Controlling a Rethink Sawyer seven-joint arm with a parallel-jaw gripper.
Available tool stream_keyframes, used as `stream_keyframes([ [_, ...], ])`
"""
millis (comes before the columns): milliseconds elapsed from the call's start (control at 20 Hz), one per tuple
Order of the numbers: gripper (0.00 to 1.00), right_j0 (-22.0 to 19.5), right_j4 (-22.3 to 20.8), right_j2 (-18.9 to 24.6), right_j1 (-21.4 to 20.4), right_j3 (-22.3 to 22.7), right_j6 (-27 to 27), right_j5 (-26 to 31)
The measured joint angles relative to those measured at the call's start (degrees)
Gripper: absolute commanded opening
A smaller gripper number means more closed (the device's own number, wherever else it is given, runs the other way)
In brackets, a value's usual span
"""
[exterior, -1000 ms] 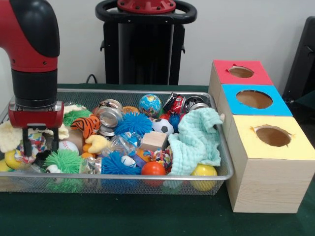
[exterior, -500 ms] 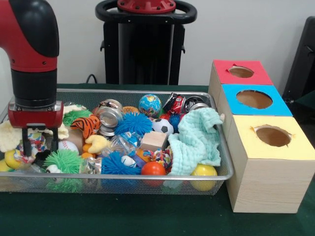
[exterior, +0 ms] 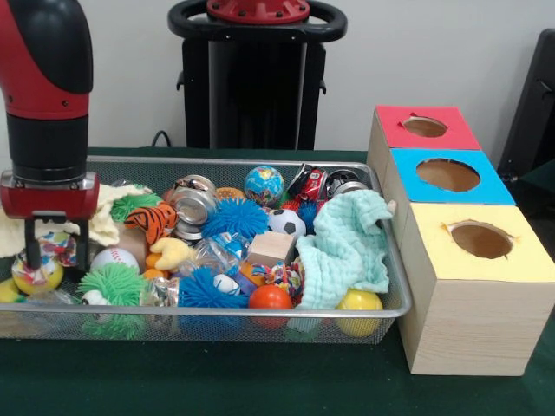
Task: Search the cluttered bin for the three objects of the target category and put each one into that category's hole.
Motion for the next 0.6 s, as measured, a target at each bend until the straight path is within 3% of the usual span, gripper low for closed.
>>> stream_keyframes([
  [600,1.00,-0.9,0.0,0.0,-2.2,0.3,0.0,0.2],
])
